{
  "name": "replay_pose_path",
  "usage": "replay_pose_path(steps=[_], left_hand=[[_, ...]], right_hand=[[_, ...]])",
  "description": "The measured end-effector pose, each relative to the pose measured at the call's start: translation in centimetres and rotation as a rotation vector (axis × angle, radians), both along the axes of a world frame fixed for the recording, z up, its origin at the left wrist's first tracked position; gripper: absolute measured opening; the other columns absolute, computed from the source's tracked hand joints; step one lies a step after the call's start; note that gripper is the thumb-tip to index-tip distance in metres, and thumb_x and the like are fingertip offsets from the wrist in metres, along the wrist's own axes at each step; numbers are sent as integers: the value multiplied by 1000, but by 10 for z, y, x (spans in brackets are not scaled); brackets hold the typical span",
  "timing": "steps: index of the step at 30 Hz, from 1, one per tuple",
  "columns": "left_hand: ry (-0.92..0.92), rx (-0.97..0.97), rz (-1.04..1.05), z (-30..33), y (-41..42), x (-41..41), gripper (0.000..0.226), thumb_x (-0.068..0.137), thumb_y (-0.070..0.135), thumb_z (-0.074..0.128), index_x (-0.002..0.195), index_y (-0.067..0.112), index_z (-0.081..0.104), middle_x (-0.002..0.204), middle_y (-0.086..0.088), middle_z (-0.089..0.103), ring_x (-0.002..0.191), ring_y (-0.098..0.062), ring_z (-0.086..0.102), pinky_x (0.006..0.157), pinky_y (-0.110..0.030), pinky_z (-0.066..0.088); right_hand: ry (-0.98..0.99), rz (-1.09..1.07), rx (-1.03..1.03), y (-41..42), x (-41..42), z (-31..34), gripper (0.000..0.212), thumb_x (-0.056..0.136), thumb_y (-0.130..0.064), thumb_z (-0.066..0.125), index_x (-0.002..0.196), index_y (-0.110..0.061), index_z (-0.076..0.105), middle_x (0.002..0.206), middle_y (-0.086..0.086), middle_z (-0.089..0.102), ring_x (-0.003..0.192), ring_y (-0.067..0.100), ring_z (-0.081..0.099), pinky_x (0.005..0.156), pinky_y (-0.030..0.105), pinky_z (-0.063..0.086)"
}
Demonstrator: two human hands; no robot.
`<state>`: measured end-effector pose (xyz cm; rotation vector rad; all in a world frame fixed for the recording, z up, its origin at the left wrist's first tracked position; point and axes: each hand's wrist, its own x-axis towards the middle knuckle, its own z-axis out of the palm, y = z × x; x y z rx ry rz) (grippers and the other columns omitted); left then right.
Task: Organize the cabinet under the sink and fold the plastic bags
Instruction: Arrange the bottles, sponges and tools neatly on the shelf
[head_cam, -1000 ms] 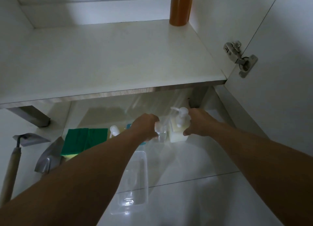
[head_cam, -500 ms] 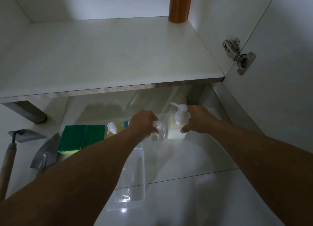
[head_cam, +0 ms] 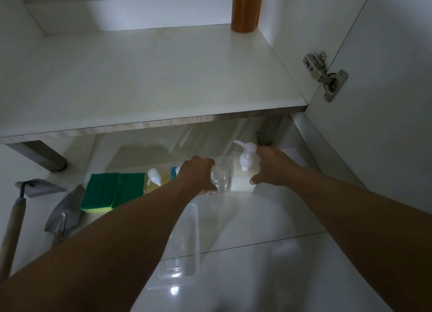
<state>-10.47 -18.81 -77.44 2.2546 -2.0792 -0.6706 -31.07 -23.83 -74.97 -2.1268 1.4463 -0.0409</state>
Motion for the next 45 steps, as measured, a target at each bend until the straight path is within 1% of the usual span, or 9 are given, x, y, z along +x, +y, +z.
replay_pose_path(steps=[5,15,20,25,29,33,38,42,45], left_hand=[[66,3,-29,12,-5,-10,90,65,36,88,141,17,44,133,-5,56,121,-25,53,99,-37,46],[-72,3,-31,0,-7,-11,59,68,26,86,120,15,60,114,-5,65,100,-23,63,89,-35,52],[-131,-69,-55,-4,-9,-12,44,73,26,82,113,17,66,107,-1,69,98,-17,63,99,-29,43],[-56,-79,-26,17,-12,-11,62,72,30,84,128,20,58,121,-3,64,111,-22,58,91,-31,45],[-5,-74,-68,59,-14,-9,69,69,30,86,130,19,57,129,-2,58,117,-22,53,95,-30,42],[55,-33,-89,121,-14,-2,60,61,26,90,115,15,65,107,-2,60,96,-20,55,83,-28,46],[35,-43,-111,199,-21,16,37,59,27,91,70,19,56,72,4,53,68,-14,49,54,-23,35],[33,-112,-61,248,-28,37,38,59,24,91,86,7,69,85,-8,67,75,-23,59,68,-30,49],[34,-156,-26,271,-36,53,42,61,23,90,92,6,66,89,-7,65,83,-25,62,70,-33,50]], right_hand=[[-23,7,-3,-1,-1,-1,76,69,-17,87,136,-14,51,121,5,62,98,20,58,80,30,47],[-24,3,28,-3,-6,-4,80,69,-15,85,139,-17,46,128,4,58,110,24,58,89,35,50],[-68,-37,51,-4,-5,-9,77,68,-15,87,136,-14,50,128,5,59,112,24,57,89,32,48],[-43,-58,49,-3,-9,8,85,62,-16,91,137,-17,52,128,6,59,103,25,60,85,38,54],[-23,-40,24,-3,-19,51,79,57,-15,92,129,-16,60,116,1,62,89,19,60,76,32,53],[7,32,24,-2,-21,118,66,57,-14,91,116,-14,64,106,0,65,82,24,69,76,37,58],[55,41,-9,-7,-9,206,60,62,-18,91,115,-16,64,94,-12,62,84,17,66,60,20,50],[-80,-26,63,-20,9,258,63,70,-4,86,125,-15,59,113,-4,60,76,16,70,51,16,53],[-136,-36,8,-37,23,277,61,66,-4,88,121,-12,61,121,5,62,83,19,73,72,29,61]])
